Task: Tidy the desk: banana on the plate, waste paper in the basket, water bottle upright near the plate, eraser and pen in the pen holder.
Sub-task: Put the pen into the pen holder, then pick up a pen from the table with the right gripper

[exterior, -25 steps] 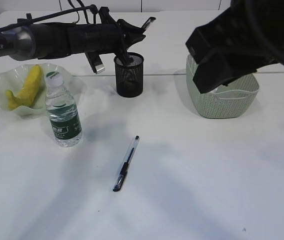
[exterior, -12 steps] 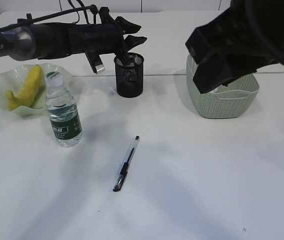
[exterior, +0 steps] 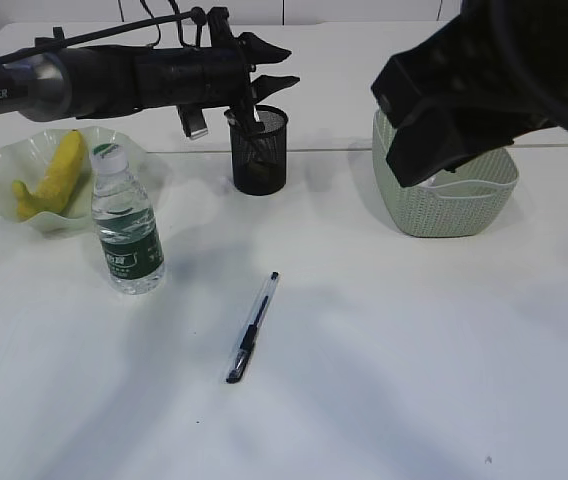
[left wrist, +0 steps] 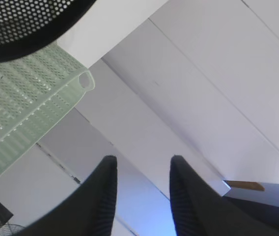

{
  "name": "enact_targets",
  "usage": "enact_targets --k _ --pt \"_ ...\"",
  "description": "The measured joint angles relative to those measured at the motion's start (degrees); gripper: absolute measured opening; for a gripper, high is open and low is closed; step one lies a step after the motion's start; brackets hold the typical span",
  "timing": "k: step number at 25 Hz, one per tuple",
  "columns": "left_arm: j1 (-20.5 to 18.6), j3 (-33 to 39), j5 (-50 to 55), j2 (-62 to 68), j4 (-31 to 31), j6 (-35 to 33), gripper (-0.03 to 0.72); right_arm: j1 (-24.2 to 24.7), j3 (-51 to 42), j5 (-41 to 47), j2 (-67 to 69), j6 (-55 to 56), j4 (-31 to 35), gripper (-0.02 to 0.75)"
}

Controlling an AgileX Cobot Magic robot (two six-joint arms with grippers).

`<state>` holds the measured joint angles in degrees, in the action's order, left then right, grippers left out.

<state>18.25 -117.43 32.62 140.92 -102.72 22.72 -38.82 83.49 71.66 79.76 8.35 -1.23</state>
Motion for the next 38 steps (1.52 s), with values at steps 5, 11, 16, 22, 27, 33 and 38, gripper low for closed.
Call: enact_targets --k 5,11,16,22,27,33,38 --pt "0.0 0.0 3.56 0.0 0.11 -7.74 0.238 0.0 0.0 0.0 0.0 0.06 -0.08 0.269" --pt "-0.78 0.0 10.54 0.0 1.91 -18.92 0.235 0.0 0.0 0.0 0.0 0.06 -0.08 0.269" --pt "-2.0 0.0 16.11 0.0 8.19 -25.27 0.235 0.0 0.0 0.0 0.0 0.06 -0.08 0.269" --pt "-3.36 0.0 18.39 0.0 21.49 -28.9 0.235 0.0 0.0 0.0 0.0 0.2 -0.14 0.269" --pt "-4.24 0.0 19.6 0.0 27.72 -33.11 0.234 0.0 0.0 0.0 0.0 0.43 -0.14 0.269" --pt "-4.44 0.0 21.33 -0.11 34.62 -35.74 0.234 0.0 0.0 0.0 0.0 0.43 -0.14 0.269" --pt "-4.44 -0.12 20.86 -2.66 42.91 -36.7 0.234 0.0 0.0 0.0 0.0 0.56 -0.14 0.269"
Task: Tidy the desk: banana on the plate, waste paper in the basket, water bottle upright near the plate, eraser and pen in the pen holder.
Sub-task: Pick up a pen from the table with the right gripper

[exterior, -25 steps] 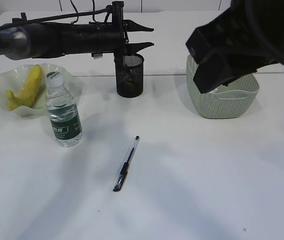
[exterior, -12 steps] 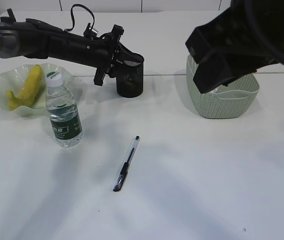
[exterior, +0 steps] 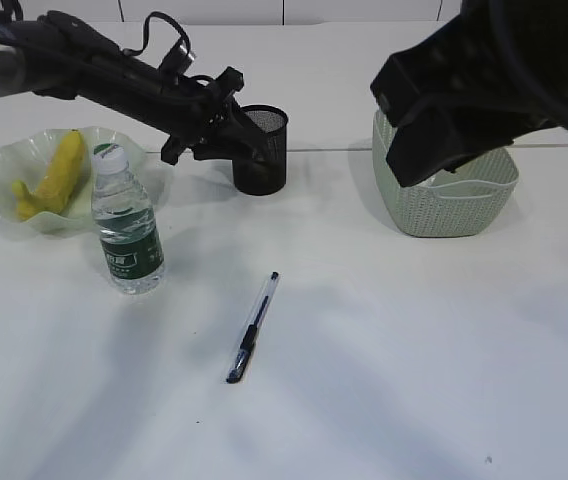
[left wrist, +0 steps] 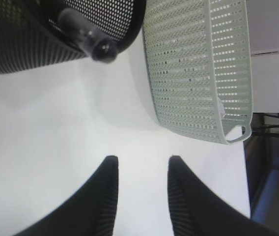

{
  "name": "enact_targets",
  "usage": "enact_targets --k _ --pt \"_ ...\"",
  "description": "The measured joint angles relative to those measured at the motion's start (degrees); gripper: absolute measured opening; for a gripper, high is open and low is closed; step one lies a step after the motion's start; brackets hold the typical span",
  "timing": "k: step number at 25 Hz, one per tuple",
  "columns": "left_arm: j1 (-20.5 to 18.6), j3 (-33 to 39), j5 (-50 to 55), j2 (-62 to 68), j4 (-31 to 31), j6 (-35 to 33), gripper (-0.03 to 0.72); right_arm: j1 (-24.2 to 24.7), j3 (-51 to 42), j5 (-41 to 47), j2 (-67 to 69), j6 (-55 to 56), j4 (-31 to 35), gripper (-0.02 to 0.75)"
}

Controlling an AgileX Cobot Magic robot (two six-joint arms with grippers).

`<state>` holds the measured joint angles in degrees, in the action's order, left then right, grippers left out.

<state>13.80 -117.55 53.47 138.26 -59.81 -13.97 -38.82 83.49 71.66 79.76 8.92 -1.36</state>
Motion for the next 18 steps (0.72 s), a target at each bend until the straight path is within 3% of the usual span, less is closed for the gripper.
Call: enact_targets --k 18 --pt "-0.1 -5.78 5.07 -7.85 25.47 2.66 0.234 0.0 0.0 0.0 0.0 0.05 0.0 0.269"
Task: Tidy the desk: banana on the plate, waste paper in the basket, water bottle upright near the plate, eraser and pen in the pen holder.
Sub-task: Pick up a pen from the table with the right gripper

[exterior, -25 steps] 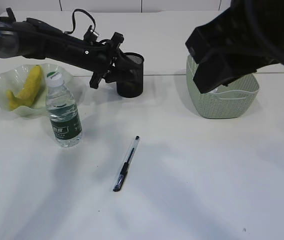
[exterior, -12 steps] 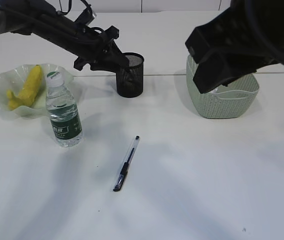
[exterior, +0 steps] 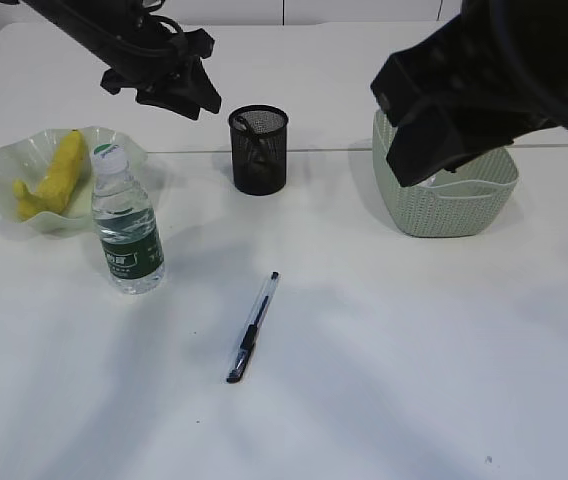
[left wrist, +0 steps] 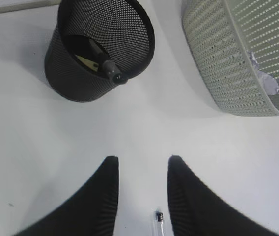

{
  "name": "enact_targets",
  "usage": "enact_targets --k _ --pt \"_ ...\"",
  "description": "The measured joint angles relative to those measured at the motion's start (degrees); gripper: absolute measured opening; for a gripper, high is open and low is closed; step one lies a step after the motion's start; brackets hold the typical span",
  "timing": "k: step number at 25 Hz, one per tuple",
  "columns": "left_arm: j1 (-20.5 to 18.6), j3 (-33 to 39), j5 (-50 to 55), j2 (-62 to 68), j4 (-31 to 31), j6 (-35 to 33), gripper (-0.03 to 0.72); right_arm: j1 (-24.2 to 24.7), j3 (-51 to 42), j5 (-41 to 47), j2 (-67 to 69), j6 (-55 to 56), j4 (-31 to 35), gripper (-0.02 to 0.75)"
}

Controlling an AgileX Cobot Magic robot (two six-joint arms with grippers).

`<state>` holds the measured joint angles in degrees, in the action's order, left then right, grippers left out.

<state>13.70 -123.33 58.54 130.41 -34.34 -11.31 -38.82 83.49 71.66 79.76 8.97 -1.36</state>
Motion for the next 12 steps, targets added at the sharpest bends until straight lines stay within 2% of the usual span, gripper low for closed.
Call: enact_targets --k 4,9,12 --pt "0.0 0.0 2.18 -1.97 4.15 1.2 0.234 0.0 0.0 0.0 0.0 0.0 0.0 0.269" --pt "0.0 0.0 5.69 -5.25 13.7 6.52 0.234 0.0 0.0 0.0 0.0 0.31 0.21 0.269" --pt "-0.33 0.0 8.9 -7.9 17.35 7.74 0.234 0.0 0.0 0.0 0.0 1.41 0.51 0.269"
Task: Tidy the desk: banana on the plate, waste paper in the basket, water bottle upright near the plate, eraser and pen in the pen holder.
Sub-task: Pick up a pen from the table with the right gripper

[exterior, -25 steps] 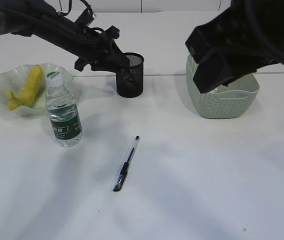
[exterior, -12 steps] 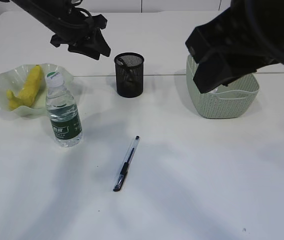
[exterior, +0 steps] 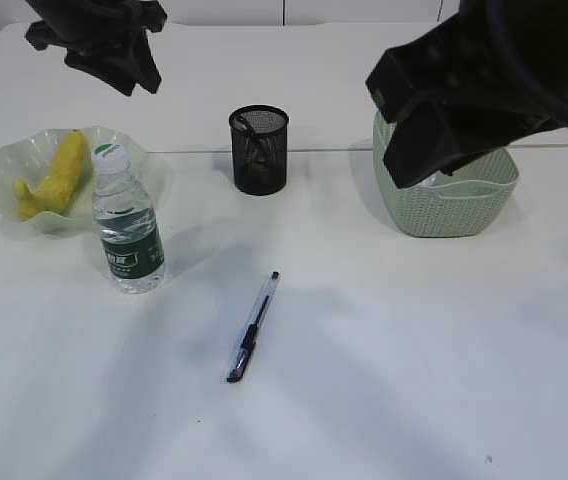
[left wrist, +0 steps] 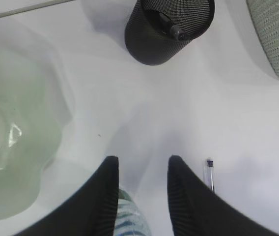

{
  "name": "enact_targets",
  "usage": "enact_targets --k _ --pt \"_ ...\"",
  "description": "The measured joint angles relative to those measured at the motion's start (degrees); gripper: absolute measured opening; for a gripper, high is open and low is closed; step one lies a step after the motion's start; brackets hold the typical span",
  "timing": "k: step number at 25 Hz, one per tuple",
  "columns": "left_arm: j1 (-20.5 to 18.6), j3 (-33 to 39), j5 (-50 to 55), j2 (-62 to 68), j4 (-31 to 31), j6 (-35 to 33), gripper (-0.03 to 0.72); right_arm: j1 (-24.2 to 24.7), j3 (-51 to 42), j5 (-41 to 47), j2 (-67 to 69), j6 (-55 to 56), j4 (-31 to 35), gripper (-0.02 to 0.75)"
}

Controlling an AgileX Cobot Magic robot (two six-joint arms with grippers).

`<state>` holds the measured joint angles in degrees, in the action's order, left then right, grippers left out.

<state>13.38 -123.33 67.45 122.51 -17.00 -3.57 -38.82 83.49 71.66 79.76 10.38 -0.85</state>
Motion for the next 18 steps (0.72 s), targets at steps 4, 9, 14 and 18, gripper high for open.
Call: enact_targets --k 4,9,14,18 --pt "-0.37 0.0 2.92 -4.23 1.3 0.35 0.234 0.0 0.0 0.0 0.0 0.84 0.85 0.269" --pt "-0.37 2.48 3.73 -8.96 2.08 0.35 0.235 0.0 0.0 0.0 0.0 1.38 2.86 0.269" --pt "-0.81 8.66 3.92 -14.29 5.81 0.98 0.239 0.0 0.0 0.0 0.0 7.2 5.08 0.269" --pt "-2.9 14.56 3.8 -19.59 6.21 2.73 0.239 0.0 0.0 0.0 0.0 10.1 5.21 0.269"
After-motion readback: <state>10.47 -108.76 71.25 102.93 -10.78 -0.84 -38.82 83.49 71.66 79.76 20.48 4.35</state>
